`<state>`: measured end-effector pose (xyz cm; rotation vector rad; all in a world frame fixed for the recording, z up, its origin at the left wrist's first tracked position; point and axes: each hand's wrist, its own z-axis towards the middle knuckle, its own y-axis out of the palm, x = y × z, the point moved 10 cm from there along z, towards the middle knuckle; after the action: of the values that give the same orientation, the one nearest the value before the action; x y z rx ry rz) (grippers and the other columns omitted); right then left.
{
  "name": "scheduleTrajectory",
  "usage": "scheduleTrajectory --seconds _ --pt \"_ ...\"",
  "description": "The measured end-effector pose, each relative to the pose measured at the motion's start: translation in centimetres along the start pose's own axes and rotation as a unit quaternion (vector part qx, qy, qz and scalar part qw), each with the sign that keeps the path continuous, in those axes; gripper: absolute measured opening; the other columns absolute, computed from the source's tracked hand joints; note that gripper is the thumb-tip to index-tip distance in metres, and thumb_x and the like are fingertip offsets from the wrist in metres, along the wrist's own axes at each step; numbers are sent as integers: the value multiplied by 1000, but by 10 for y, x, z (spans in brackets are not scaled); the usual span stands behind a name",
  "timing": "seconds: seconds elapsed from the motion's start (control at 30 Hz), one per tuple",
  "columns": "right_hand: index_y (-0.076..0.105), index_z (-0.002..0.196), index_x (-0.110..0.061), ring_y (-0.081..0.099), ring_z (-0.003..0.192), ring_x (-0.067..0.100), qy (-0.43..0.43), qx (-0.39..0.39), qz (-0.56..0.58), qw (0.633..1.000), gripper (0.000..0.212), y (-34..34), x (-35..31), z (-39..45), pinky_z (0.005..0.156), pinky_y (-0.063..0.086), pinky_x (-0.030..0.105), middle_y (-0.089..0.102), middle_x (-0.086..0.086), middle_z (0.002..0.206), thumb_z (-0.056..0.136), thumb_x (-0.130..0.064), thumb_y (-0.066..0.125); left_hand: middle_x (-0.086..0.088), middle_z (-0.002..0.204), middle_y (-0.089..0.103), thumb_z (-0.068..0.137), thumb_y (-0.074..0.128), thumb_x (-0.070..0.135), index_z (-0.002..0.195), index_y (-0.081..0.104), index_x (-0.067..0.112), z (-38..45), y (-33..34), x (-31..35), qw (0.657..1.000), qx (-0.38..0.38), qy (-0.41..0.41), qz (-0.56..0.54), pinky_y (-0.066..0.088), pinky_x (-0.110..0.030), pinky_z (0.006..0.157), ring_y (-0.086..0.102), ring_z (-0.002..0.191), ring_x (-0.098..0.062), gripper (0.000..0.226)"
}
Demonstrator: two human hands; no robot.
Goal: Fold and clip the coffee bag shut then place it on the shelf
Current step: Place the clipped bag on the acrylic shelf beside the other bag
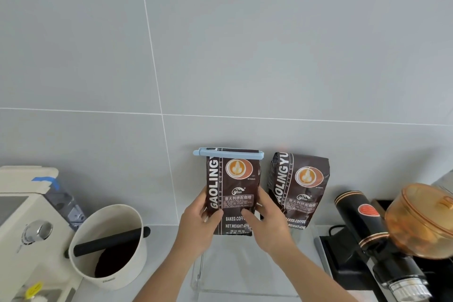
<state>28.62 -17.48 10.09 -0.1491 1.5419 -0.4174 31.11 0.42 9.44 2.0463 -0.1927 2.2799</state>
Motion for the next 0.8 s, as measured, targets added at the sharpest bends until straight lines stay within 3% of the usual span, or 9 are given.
scheduleTrajectory --seconds 0.07,0.2,0.33,0.47,0.63,0.73,0.8 --pt "43 124 -65 58 110 -14 0 2 -3 1000 72 0 0 1 95 50 24 64 -38 114 87 -7 64 13 121 69 87 61 -4 136 48 33 3 2 0 1000 -3 3 5 53 -14 82 63 114 -8 63" --pt "46 134 -49 60 111 -9 3 4 7 1000 67 0 2 3 97 54 36 67 -33 114 88 -3 60 18 121 68 85 59 -10 140 43 34 7 3 -3 1000 -2 0 8 51 -10 82 62 114 -4 72" --pt "47 134 -47 60 111 -10 1 5 2 1000 64 1 2 5 97 50 26 68 -31 113 89 -3 59 15 123 67 86 62 -5 140 42 37 9 -1 -7 1000 3 -5 18 52 -9 79 62 116 -5 71" --pt "47 136 -43 58 115 -9 9 -2 6 1000 63 3 4 7 97 46 21 68 -25 119 90 -3 59 25 119 67 85 64 -4 139 43 38 12 -5 -9 999 12 -4 50 50 -8 82 62 112 1 72" --pt "49 133 -45 59 111 -8 20 5 -13 1000 57 1 4 5 91 47 18 67 -29 115 90 -11 62 16 120 69 85 66 1 132 54 31 11 -8 -9 995 27 -8 96 52 -15 90 65 108 0 57" --pt "54 130 -40 63 105 4 43 28 -34 998 46 -5 7 4 87 52 28 68 -23 110 89 -21 65 14 111 70 85 70 12 122 61 25 9 -13 -10 989 49 -39 132 53 -6 75 67 97 -2 41" --pt "58 126 -36 66 97 6 59 31 -31 997 41 -7 10 2 79 52 26 70 -18 103 89 -22 65 11 105 71 84 71 22 115 65 23 6 -17 -13 984 60 -66 157 49 -4 63 69 89 -3 31"
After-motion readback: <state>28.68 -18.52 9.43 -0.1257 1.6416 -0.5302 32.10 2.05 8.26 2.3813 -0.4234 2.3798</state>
